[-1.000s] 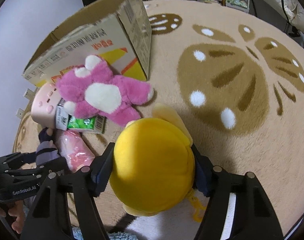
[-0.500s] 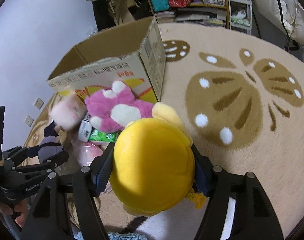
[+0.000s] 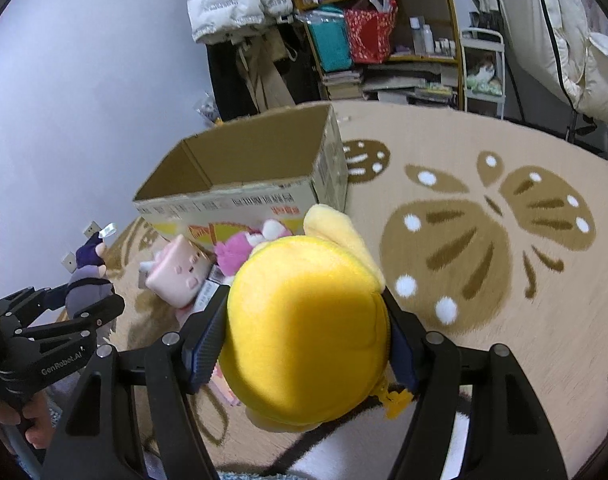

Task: Organize soft objects
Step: 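Lift both plush toys and drop them into the cardboard box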

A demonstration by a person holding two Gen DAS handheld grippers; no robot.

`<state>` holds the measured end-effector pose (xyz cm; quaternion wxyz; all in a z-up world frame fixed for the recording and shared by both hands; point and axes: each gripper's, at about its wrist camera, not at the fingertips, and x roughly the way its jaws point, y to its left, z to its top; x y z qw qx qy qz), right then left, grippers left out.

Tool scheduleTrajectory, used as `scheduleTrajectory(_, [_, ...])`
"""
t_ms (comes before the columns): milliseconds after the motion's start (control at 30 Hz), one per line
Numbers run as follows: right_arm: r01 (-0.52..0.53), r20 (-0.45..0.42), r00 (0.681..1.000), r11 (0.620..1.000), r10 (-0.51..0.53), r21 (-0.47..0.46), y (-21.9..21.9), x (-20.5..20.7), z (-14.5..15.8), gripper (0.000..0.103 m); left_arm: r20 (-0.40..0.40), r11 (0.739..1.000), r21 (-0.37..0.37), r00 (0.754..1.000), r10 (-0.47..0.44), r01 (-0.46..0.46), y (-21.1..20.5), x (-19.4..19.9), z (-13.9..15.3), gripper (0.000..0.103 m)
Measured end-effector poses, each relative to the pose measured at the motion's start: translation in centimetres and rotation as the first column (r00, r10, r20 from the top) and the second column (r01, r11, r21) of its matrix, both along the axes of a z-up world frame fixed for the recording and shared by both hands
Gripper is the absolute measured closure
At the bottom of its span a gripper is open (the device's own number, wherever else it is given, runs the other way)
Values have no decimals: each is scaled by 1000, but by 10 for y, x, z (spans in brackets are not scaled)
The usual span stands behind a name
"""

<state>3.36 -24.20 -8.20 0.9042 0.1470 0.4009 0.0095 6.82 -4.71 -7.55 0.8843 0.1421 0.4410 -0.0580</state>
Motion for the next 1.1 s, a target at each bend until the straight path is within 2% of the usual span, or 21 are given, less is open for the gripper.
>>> scheduleTrajectory(200, [-21,41,999,999,20,30,2,-1,16,29,98,998,54,995,-22,17,2,-4,23,42])
scheduleTrajectory(333, [-43,68,997,999,42,0,6,3,32,29,125,1000,29,992,-12,8,8,4,41,42])
scheduleTrajectory(467, [-55,102,993,998,56,-10,6,9,48,29,161,999,37,987,-2,-4,12,20,56,42])
scheduleTrajectory(833, [-84,161,982,994,94,-65,10,55,76,29,217,999,38,976,3,-12,16,63,79,42])
scheduleTrajectory(1100, [-85,213,972,993,101,-80,13,83,92,28,252,1000,11,968,-13,11,7,101,89,41])
